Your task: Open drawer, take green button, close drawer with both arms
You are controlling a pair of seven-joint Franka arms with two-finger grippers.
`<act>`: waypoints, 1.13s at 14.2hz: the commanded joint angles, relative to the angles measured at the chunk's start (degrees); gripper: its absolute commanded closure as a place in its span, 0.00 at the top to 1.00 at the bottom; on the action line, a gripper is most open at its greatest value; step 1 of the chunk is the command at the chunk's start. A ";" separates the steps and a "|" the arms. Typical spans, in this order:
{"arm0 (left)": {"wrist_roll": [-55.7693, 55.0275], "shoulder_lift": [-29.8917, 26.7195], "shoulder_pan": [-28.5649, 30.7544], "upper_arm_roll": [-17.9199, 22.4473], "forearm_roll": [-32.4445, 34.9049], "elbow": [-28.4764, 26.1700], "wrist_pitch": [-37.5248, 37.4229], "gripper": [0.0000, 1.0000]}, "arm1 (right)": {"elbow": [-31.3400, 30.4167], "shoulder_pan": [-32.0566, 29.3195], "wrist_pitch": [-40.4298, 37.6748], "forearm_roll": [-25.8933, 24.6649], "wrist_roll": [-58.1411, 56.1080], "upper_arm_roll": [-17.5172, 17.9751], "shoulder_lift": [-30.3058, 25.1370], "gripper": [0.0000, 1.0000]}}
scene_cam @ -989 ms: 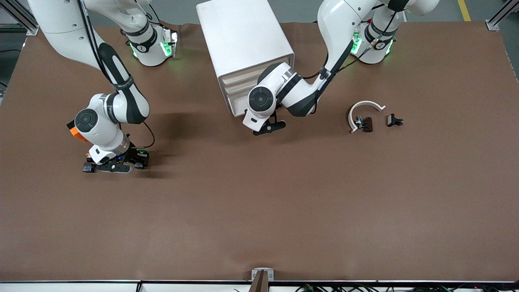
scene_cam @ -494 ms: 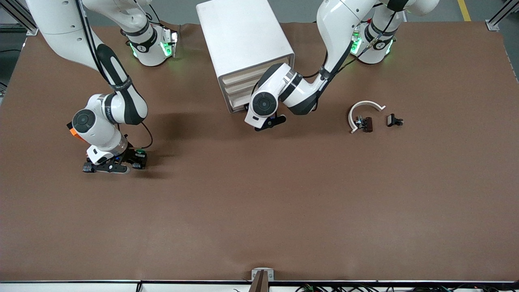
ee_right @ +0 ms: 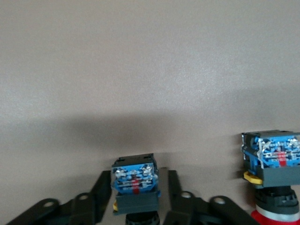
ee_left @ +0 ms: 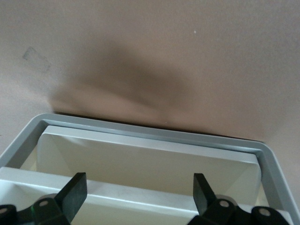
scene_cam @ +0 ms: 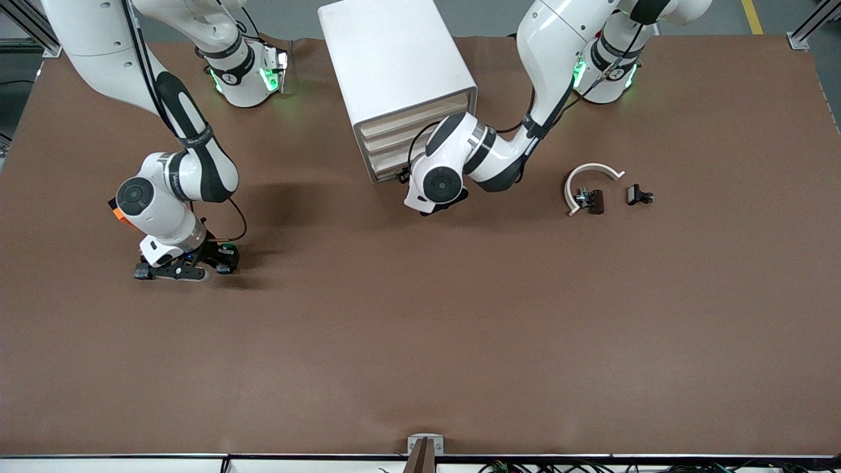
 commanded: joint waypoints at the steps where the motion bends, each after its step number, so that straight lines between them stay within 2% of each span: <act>1: 0.74 -0.04 0.79 -0.39 -1.18 0.19 -0.72 1.00 | 4.66 -1.42 -8.05 0.17 0.13 0.42 -1.07 1.00; 4: 0.65 0.75 0.44 -1.00 -2.85 0.10 -2.46 1.00 | 15.81 -2.56 -29.66 0.18 0.31 0.24 -3.27 1.00; 8: 0.56 1.01 0.27 -1.89 -3.12 -0.07 -5.19 1.00 | 28.38 -4.59 -49.88 -0.44 0.04 -0.11 -5.64 1.00; 12: 1.70 1.10 0.79 -1.71 -2.86 0.19 -5.55 1.00 | 44.28 -5.20 -73.62 -1.05 -0.57 -3.97 -6.62 1.00; 16: 4.77 0.93 5.62 -1.09 0.91 3.08 -5.38 1.00 | 53.97 -5.20 -85.52 -1.67 -0.57 -6.17 -8.11 1.00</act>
